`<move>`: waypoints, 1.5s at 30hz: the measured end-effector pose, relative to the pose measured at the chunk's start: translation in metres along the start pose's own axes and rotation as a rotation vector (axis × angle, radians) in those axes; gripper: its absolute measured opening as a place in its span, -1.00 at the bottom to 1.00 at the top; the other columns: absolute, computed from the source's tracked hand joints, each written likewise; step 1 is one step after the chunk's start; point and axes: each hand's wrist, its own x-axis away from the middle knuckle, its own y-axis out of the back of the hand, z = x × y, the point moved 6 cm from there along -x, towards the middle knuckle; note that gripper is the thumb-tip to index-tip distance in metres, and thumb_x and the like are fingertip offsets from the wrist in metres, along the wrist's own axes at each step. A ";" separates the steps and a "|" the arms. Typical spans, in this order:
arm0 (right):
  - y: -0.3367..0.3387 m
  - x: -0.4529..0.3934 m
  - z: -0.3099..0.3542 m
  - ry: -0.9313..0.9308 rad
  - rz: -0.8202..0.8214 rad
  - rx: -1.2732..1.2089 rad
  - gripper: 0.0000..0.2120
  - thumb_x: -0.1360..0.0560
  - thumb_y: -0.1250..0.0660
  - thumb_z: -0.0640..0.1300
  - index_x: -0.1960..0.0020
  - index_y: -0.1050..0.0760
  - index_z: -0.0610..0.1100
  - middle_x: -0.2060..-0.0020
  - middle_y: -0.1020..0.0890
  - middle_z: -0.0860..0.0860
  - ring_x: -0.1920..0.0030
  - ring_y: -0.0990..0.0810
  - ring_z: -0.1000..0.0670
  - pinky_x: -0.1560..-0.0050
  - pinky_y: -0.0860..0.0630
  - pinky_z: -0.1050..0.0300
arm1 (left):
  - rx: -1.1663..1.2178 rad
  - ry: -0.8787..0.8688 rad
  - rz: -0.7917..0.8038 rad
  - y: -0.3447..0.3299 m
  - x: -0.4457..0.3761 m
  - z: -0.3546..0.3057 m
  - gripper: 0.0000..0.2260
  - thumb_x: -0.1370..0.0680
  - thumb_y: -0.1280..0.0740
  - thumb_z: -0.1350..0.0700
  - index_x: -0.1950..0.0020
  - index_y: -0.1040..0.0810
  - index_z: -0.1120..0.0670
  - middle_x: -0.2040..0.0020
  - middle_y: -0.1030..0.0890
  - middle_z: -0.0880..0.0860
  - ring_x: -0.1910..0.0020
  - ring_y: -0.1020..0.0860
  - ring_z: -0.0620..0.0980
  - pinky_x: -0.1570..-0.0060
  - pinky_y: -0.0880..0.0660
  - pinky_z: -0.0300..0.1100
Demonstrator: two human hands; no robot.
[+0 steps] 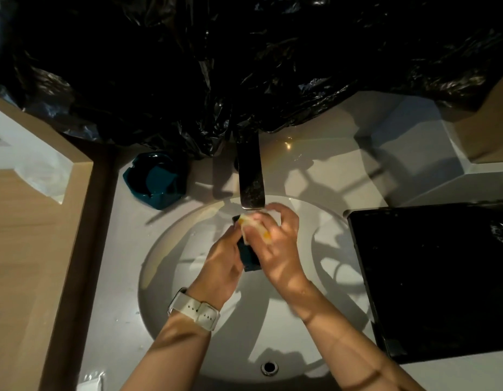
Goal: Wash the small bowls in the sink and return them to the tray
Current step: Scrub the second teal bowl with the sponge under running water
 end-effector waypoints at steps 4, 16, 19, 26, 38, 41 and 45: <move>-0.016 -0.014 -0.013 -0.205 0.038 -0.282 -0.81 -0.57 -0.26 -0.02 -0.15 -0.50 -0.04 -0.08 -0.61 -0.01 -0.11 -0.58 0.05 -0.17 -0.49 0.02 | 0.016 0.004 -0.094 0.006 0.003 0.000 -0.69 -0.67 -0.14 -0.01 -0.23 -0.56 0.13 -0.12 -0.68 0.16 -0.11 -0.64 0.13 0.03 -0.60 0.02; -0.035 -0.023 -0.002 -0.205 0.218 -0.084 -0.83 -0.57 -0.22 -0.13 0.13 -0.55 -0.07 0.18 -0.63 -0.07 0.15 -0.58 -0.03 0.04 -0.52 0.09 | -0.187 -0.105 -0.229 0.018 0.019 -0.008 -0.72 -0.68 -0.14 0.05 -0.18 -0.53 0.21 0.00 -0.64 0.19 0.10 -0.62 0.01 0.22 -0.58 -0.26; -0.030 -0.009 0.009 -0.133 0.238 -0.107 -0.79 -0.57 -0.29 -0.16 -0.18 -0.57 -0.08 -0.08 -0.61 0.02 -0.08 -0.54 0.12 -0.15 -0.40 0.38 | -0.283 -0.164 -0.278 0.024 0.015 -0.016 -0.76 -0.67 -0.16 0.11 0.03 -0.57 0.17 0.15 -0.62 0.09 0.21 -0.58 -0.09 0.41 -0.44 -0.48; -0.029 -0.042 -0.022 -0.604 0.231 -0.378 -0.88 -0.49 -0.37 -0.10 0.18 -0.62 -0.12 0.34 -0.65 -0.03 0.29 -0.61 0.00 0.15 -0.55 0.09 | -0.215 -0.064 -0.368 0.031 0.002 -0.029 -0.63 -0.49 -0.38 -0.19 -0.04 -0.64 0.10 0.04 -0.70 0.15 0.08 -0.67 0.13 0.00 -0.60 -0.01; -0.029 0.004 -0.048 -0.516 -0.038 -0.693 -0.71 -0.55 -0.28 0.09 -0.20 -0.47 -0.02 -0.07 -0.64 -0.05 -0.08 -0.64 0.03 -0.05 -0.58 0.14 | 0.061 -0.019 -0.159 0.030 -0.007 -0.005 -0.50 -0.61 -0.15 -0.19 -0.27 -0.57 0.17 -0.17 -0.64 0.22 -0.17 -0.62 0.18 -0.23 -0.48 0.06; -0.018 -0.009 -0.047 -0.497 0.010 -0.643 -0.83 -0.58 -0.27 -0.07 -0.16 -0.50 -0.03 0.04 -0.67 0.00 0.04 -0.66 0.08 0.09 -0.56 0.25 | -0.010 -0.039 -0.129 0.040 -0.007 -0.008 -0.53 -0.64 -0.10 -0.13 -0.27 -0.53 0.19 -0.21 -0.63 0.21 -0.13 -0.63 0.15 -0.04 -0.61 -0.01; -0.011 -0.023 -0.037 -0.348 0.174 -0.555 -0.87 -0.59 -0.26 -0.15 -0.12 -0.51 -0.09 0.10 -0.65 0.01 0.04 -0.64 0.06 0.04 -0.55 0.25 | -0.193 -0.045 -0.035 0.038 -0.006 -0.026 -0.55 -0.54 -0.25 -0.15 -0.27 -0.50 0.15 -0.19 -0.63 0.15 -0.09 -0.64 0.12 0.12 -0.65 -0.03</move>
